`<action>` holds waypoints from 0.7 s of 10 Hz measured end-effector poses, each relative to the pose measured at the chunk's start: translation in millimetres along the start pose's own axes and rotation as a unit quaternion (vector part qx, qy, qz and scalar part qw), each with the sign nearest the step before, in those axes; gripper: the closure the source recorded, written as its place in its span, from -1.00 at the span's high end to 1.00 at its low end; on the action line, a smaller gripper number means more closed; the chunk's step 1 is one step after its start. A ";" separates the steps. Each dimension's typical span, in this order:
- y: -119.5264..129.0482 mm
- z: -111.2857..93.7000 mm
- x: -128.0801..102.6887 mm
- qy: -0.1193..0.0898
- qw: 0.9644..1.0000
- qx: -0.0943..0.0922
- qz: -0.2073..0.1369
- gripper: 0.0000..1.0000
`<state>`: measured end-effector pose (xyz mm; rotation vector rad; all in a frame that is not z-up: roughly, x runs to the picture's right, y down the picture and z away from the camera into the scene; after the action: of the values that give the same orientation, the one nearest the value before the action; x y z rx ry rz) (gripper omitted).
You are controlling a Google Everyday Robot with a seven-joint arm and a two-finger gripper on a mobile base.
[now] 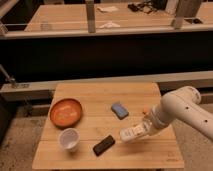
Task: Place the bottle in the ceramic bowl
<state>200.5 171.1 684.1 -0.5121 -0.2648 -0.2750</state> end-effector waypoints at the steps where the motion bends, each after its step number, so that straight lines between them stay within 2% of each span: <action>1: -8.9 0.2 -12.6 0.000 1.000 -0.003 -0.011 -0.94; 7: -40.3 1.4 -56.8 0.001 0.999 -0.010 -0.052 -0.94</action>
<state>134.5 149.0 685.2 -0.5185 -0.2869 -0.3795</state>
